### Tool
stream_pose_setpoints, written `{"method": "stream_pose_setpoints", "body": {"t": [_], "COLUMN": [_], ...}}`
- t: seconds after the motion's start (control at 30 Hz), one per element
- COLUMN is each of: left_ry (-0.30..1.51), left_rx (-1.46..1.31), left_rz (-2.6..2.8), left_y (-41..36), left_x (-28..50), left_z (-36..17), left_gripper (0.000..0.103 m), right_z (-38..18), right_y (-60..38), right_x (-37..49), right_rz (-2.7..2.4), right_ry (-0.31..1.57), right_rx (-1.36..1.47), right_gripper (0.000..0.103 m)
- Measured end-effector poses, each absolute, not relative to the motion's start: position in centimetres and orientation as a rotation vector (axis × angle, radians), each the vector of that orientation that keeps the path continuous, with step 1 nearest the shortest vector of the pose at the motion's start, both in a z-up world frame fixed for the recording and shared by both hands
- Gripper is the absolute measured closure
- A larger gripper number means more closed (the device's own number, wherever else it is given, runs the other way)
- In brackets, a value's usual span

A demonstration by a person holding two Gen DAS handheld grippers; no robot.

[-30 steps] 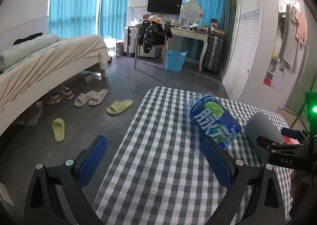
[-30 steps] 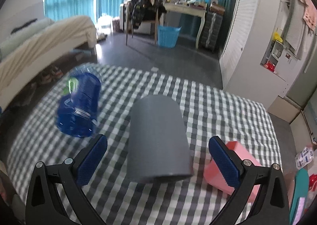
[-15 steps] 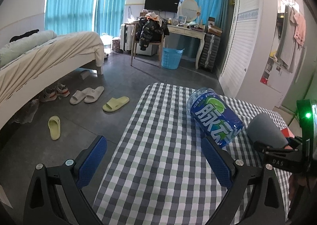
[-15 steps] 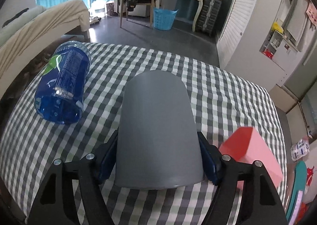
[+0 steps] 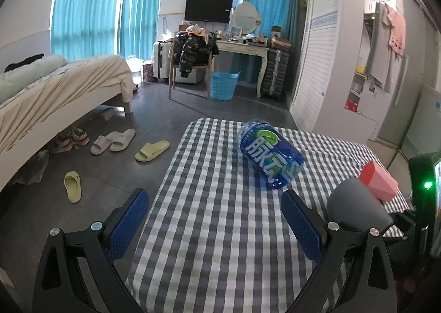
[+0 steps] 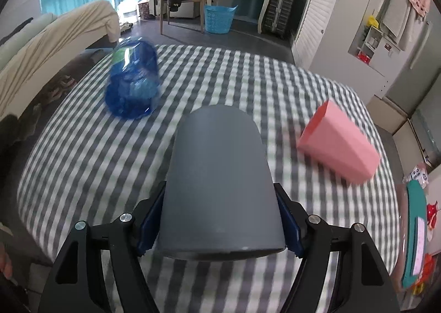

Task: Flip cup upside down
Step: 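Lift the grey cup with the left tool and rotate it open end down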

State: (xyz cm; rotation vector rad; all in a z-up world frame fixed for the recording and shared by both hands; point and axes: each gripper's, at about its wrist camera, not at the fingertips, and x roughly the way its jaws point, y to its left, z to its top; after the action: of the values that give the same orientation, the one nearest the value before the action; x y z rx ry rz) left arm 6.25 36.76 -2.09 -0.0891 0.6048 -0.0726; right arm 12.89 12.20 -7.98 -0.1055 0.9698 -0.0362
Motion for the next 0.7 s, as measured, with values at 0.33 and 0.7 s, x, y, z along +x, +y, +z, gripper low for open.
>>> {"method": "stream_pose_setpoints", "body": {"t": [0.33, 0.7], "left_ry": [0.597, 0.629], "left_rx": [-0.063, -0.023], "left_rz": [-0.048, -0.041], "left_y": [36.5, 33.2], "left_x": [4.1, 5.3], "left_z": [-1.8, -1.1], "left_gripper": [0.004, 0.004], "right_z": [-8.5, -3.8], "right_y": [14.6, 11.1], "right_x": [10.0, 8.4], "right_rz": [-0.012, 0.084], "right_ry": [0.979, 0.859], "right_rx": [-0.070, -0.034], "right_gripper": [0.031, 0.023]}}
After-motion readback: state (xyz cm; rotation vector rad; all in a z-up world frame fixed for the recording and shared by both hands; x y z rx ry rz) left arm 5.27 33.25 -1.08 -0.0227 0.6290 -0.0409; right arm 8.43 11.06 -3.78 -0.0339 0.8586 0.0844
